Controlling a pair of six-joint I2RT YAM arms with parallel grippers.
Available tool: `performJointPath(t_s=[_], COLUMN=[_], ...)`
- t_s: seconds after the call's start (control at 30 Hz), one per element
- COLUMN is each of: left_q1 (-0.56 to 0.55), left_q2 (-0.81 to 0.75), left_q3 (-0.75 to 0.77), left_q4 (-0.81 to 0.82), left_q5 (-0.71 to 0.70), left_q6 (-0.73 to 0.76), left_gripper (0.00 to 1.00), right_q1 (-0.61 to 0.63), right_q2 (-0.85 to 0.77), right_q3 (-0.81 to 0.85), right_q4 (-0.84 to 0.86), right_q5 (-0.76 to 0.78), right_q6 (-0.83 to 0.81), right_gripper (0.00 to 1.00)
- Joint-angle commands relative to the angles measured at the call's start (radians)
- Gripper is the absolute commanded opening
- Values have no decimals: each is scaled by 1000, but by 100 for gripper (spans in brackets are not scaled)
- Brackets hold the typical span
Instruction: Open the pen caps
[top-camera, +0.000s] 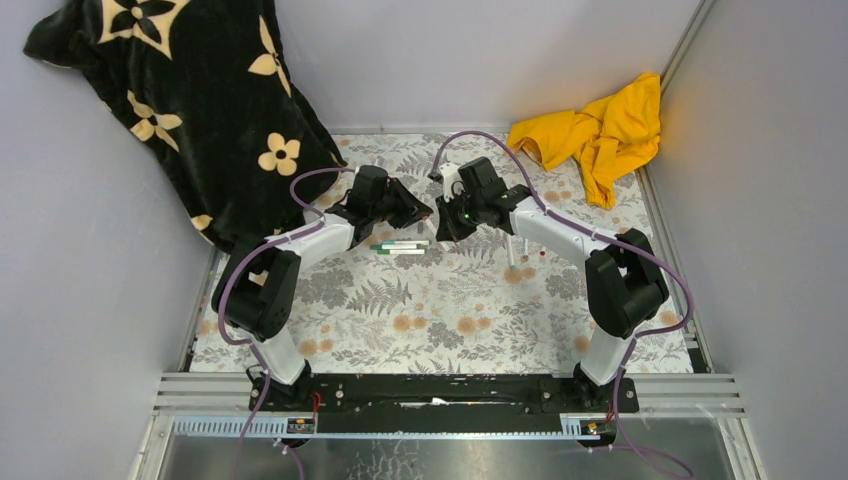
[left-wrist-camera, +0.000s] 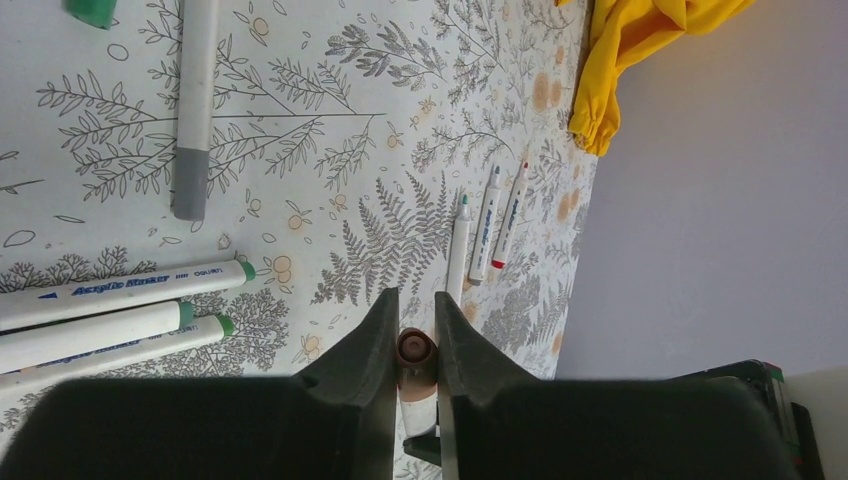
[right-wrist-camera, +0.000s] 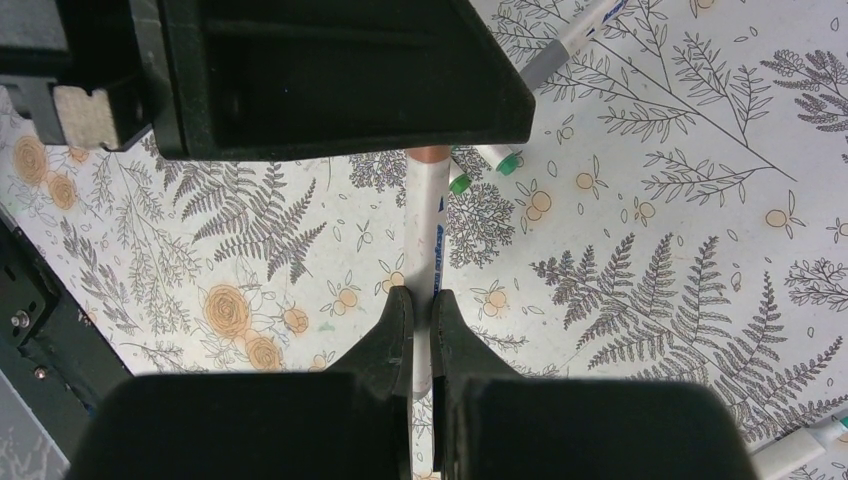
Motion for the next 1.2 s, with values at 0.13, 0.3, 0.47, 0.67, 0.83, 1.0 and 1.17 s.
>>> performJointPath(t_s=[0.13, 0.3, 0.47, 0.67, 0.83, 1.0, 1.17], left_q1=[-11, -12, -16, -22, -23, -24, -26], left_q2=[-14, -23, -14, -10, -16, -32, -44], left_q3=[18, 14, 30, 37, 35, 34, 20], left_q4=[54, 61, 67, 83, 105, 113, 127], left_q5=[-12, -20, 14, 38, 65, 82, 94], left_q6=[16, 28, 19, -4, -32, -43, -60], left_gripper=[0, 0, 0, 0, 0, 0, 0], right_q1=[8, 7, 8, 8, 8, 8, 8], right_q2=[-55, -77, -81, -69, -55, -40, -36], right_q3=[-2, -16, -15, -5, -3, -2, -10], right_q4=[34, 55, 71, 87, 103, 125, 150], right_q5=[2, -3, -24, -42, -46, -52, -44], right_q6=[10, 10, 10, 43, 50, 59, 72], right_gripper=[0, 17, 31, 33, 33, 33, 17])
